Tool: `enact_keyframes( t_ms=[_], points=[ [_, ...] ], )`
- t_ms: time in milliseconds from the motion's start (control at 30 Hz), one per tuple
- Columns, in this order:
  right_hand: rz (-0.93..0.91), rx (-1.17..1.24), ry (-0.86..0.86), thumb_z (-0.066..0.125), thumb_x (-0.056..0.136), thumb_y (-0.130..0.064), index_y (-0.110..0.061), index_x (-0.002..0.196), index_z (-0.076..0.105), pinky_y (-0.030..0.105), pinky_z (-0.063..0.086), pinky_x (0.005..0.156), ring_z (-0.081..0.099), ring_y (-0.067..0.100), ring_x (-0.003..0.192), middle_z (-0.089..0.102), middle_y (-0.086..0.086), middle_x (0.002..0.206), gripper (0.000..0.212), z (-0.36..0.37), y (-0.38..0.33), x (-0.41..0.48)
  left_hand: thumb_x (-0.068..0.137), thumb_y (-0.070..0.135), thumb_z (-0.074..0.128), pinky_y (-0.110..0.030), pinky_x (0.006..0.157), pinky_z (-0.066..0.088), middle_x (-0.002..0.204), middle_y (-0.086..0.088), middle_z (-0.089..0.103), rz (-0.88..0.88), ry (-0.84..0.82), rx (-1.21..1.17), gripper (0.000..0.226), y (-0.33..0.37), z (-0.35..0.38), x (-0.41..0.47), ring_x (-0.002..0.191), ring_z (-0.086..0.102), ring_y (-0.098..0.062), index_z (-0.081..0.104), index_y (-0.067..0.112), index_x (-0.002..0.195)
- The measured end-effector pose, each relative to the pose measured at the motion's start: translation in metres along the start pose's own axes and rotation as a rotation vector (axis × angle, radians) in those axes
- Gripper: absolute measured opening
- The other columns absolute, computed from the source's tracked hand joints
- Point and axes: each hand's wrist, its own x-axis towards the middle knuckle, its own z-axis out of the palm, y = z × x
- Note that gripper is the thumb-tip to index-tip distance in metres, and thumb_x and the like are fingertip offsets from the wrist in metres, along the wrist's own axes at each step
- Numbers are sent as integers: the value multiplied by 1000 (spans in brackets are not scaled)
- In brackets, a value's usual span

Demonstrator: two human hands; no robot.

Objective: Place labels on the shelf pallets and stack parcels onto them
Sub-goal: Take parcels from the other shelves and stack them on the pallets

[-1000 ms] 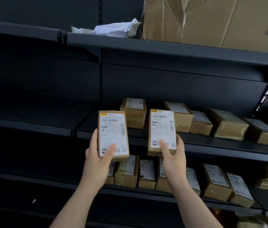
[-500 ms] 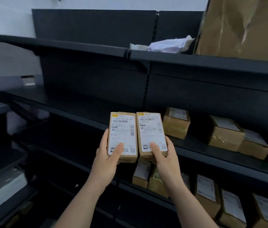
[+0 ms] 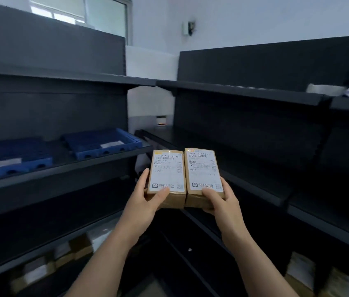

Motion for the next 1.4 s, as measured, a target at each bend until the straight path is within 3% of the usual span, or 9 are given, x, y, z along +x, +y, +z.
enact_keyframes(
  t_ms=[167, 300, 500, 700, 933, 1033, 1167, 1267, 1400],
  points=[
    [-8, 51, -116, 66, 87, -30, -35, 136, 48, 42, 53, 95, 60, 8, 111, 63, -15, 121, 53, 119, -10, 16, 85, 39, 67, -41, 104, 44, 130, 21, 55, 38, 175, 33, 69, 7, -113, 4, 119, 54, -8, 29, 49, 142],
    [-42, 113, -255, 63, 91, -27, -37, 128, 49, 31, 56, 83, 61, 8, 108, 63, -15, 118, 41, 205, -17, 19, 86, 39, 66, -45, 107, 41, 137, 19, 49, 41, 327, 102, 72, 10, -189, 4, 124, 47, -10, 24, 48, 145],
    [-50, 160, -451, 69, 86, -28, -48, 126, 46, 38, 51, 97, 59, 5, 110, 61, -25, 114, 50, 311, -22, 30, 87, 40, 64, -45, 108, 38, 140, 16, 45, 19, 494, 158, 72, 8, -281, 8, 128, 44, -13, 24, 45, 146],
    [15, 216, -601, 79, 78, -25, -37, 132, 45, 36, 50, 98, 60, 9, 110, 63, -15, 118, 65, 396, -25, 57, 81, 48, 69, -46, 105, 43, 137, 16, 51, 11, 599, 178, 71, -3, -358, 29, 123, 51, -13, 31, 48, 142],
    [98, 244, -673, 77, 81, -18, -30, 149, 33, 43, 46, 104, 59, 18, 113, 61, -6, 125, 82, 494, -21, 122, 89, 32, 64, -40, 101, 47, 126, 6, 58, 3, 777, 159, 58, -4, -437, 74, 114, 57, -16, 38, 29, 141],
    [120, 268, -685, 78, 79, -13, -27, 149, 34, 42, 45, 105, 60, 19, 113, 63, -4, 124, 83, 533, -18, 155, 91, 23, 63, -36, 92, 51, 114, 3, 64, -42, 818, 107, 33, -5, -468, 103, 105, 63, -20, 48, 28, 121],
    [118, 253, -742, 78, 80, -14, -25, 146, 40, 40, 45, 106, 61, 16, 112, 64, -4, 125, 76, 574, -7, 187, 92, 25, 62, -34, 83, 53, 123, -2, 63, -124, 826, 79, 43, -17, -502, 139, 99, 64, -18, 44, 22, 132],
    [124, 236, -778, 77, 81, -14, -24, 143, 44, 34, 46, 102, 61, 14, 110, 64, -3, 124, 71, 598, 2, 199, 96, 22, 56, -26, 69, 49, 100, 7, 63, -165, 823, 90, 23, -26, -520, 161, 83, 60, -9, 41, 29, 113],
    [174, 222, -786, 77, 81, -13, -22, 145, 41, 32, 46, 100, 59, 15, 112, 62, -2, 128, 74, 625, 11, 204, 97, 20, 54, -30, 73, 49, 105, 1, 63, -214, 805, 113, 21, -37, -544, 186, 81, 59, -10, 43, 27, 114]
  ],
)
